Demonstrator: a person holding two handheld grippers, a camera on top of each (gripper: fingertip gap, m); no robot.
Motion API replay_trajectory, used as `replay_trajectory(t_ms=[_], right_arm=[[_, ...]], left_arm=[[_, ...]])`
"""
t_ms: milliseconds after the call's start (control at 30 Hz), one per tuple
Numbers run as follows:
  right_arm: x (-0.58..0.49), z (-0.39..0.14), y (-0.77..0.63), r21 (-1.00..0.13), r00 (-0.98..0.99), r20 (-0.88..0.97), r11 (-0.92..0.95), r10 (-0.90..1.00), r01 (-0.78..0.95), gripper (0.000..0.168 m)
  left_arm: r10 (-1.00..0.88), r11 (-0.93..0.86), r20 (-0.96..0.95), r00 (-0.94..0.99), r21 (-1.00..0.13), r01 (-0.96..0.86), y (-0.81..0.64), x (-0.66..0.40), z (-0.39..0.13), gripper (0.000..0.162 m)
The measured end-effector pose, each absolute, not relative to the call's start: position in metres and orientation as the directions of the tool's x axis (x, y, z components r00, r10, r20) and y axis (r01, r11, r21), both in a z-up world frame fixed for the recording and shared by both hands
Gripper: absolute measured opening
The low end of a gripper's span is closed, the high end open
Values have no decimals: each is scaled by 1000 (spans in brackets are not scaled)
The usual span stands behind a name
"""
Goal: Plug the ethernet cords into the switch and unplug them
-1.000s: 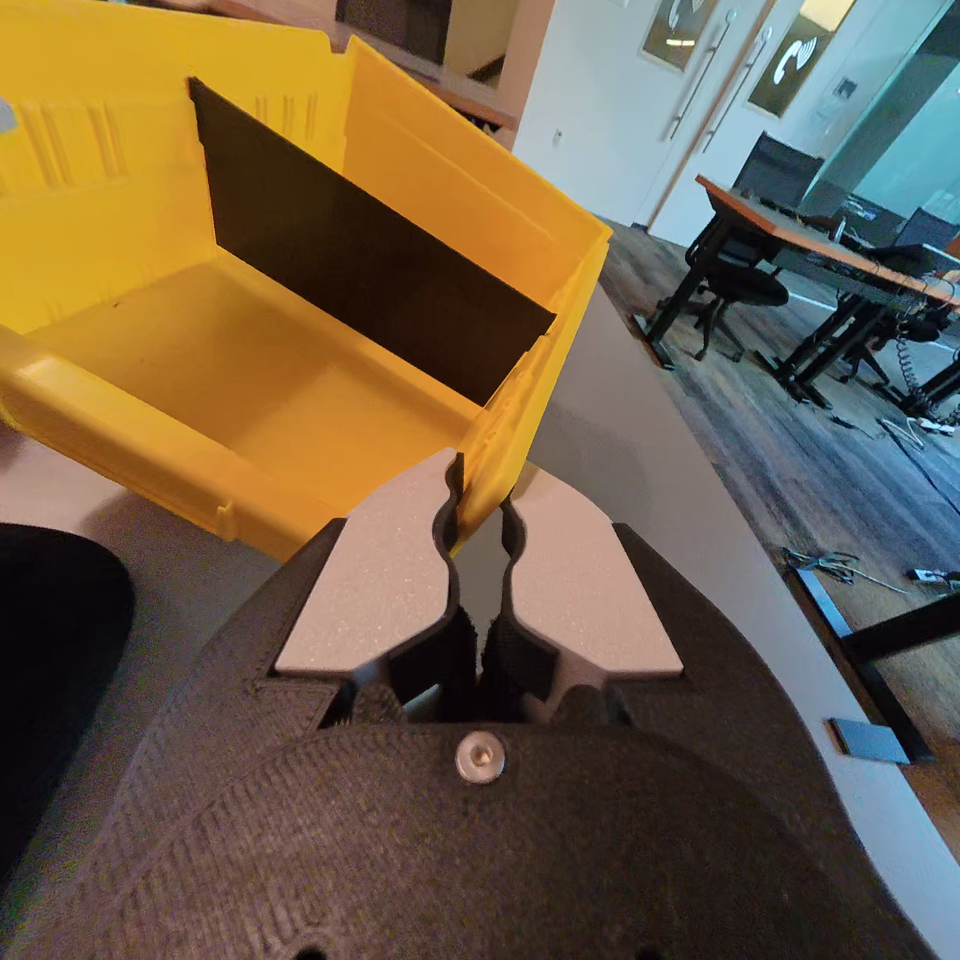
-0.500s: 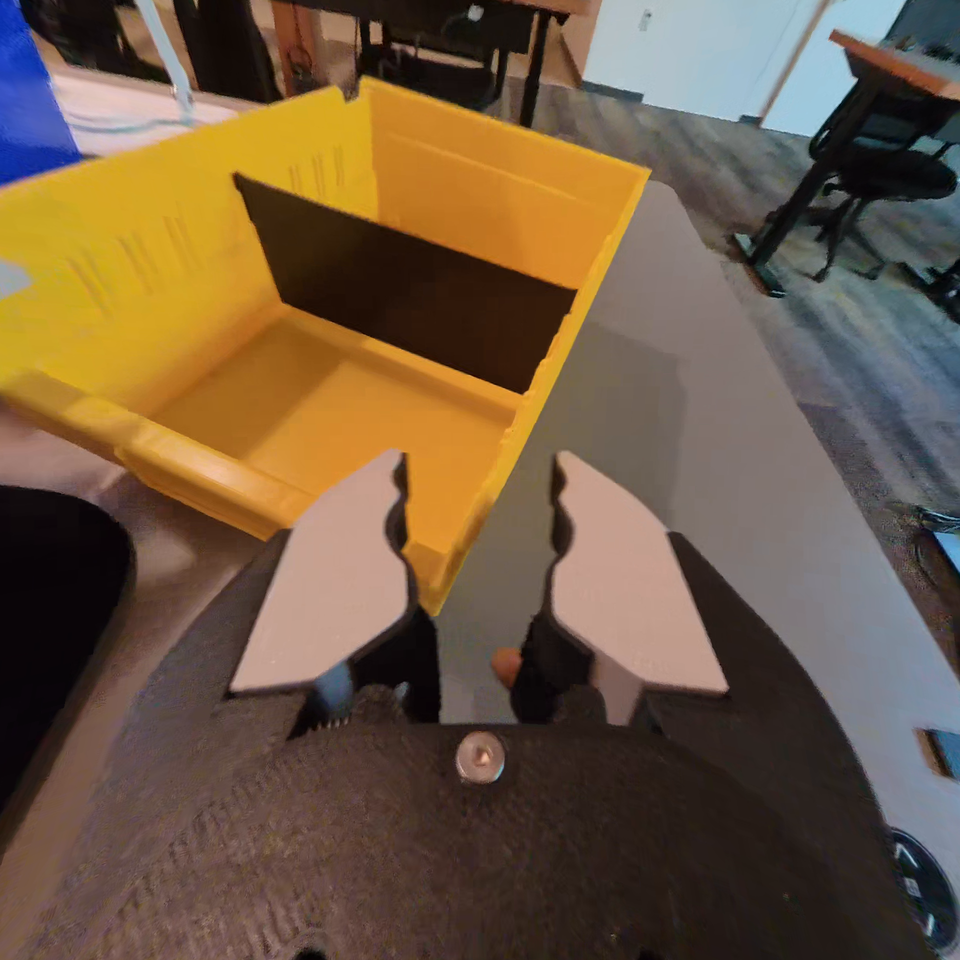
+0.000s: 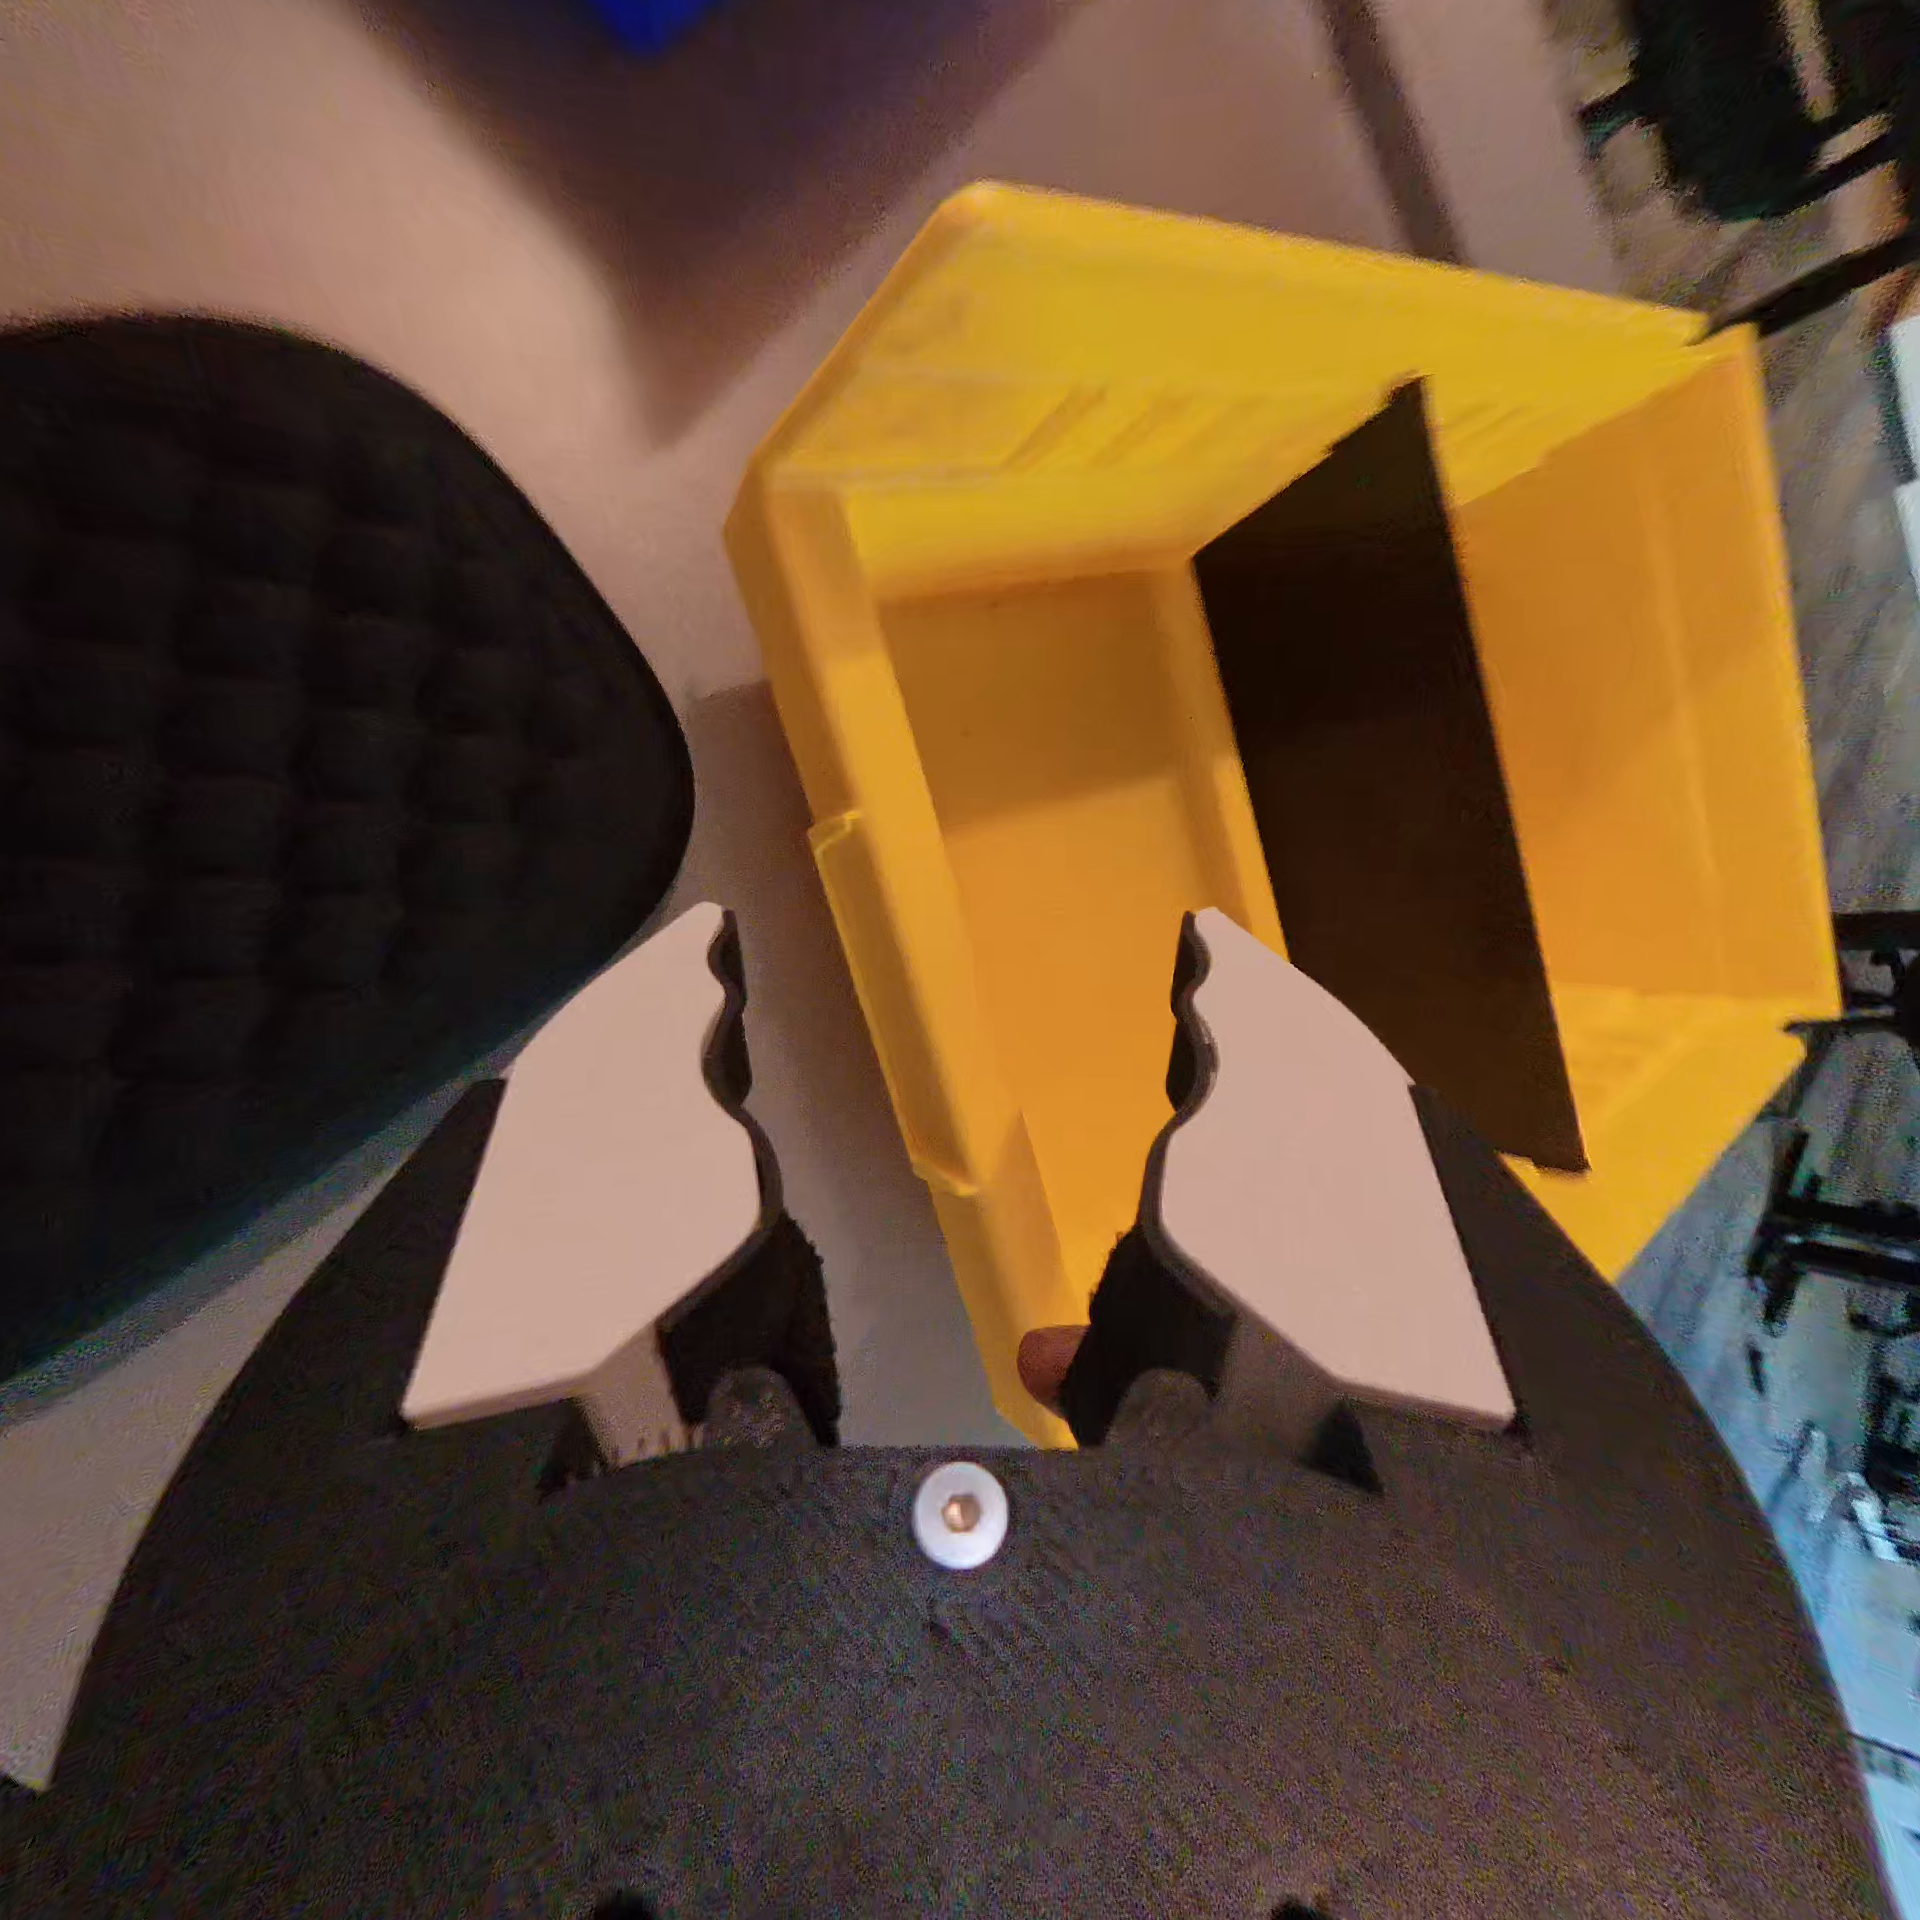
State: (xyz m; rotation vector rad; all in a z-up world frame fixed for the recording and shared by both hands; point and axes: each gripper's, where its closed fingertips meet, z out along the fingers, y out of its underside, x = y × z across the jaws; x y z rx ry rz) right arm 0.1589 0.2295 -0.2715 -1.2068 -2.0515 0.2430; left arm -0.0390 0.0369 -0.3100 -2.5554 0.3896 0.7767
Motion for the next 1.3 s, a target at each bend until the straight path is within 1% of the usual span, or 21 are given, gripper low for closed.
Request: replay_trajectory(t_ms=[33, 67, 133, 167, 200, 233, 267, 333, 400, 733, 1200, 1300], right_arm=[[156, -279, 230, -450, -326, 500, 562, 802, 694, 78], [154, -286, 233, -406, -353, 508, 579, 786, 707, 73], [154, -300, 243, -294, -404, 532, 610, 744, 736, 63], [156, -306, 250, -229, -426, 545, 617, 722, 753, 61], [159, -313, 257, -162, -447, 550, 615, 706, 772, 61], [161, -317, 261, -114, -462, 555, 613, 692, 782, 53], [158, -317, 259, -117, -472, 562, 629, 680, 768, 50], [157, -322, 254, -84, -520, 561, 669, 644, 738, 31], [156, -321, 256, -48, -525, 593, 677, 611, 734, 31], [159, -321, 258, -52, -529, 596, 686, 605, 726, 31], [169, -321, 264, -37, -527, 609, 685, 592, 727, 31], [173, -321, 267, -33, -526, 613, 684, 590, 729, 31]], left_arm=[[-139, -872, -559, 817, -321, -368, 32, -40, -314, 56], [-137, -868, -529, 838, -344, -359, 30, -38, -316, 49], [-149, -870, -506, 850, -342, -356, 23, -39, -318, 45], [-171, -874, -486, 857, -326, -359, 17, -38, -321, 36], [-173, -876, -477, 861, -326, -356, 12, -39, -321, 34], [-178, -874, -472, 863, -328, -359, 6, -41, -321, 34], [-187, -875, -464, 866, -321, -362, -1, -44, -321, 34], [-197, -881, -446, 873, -310, -357, -17, -49, -321, 35], [-204, -878, -434, 877, -315, -360, -33, -55, -321, 35], [-184, -887, -456, 871, -305, -347, -111, -80, -319, 38], [-93, -935, -447, 890, -267, -232, -226, -110, -318, 37], [-84, -951, -433, 898, -234, -202, -253, -111, -318, 37]])
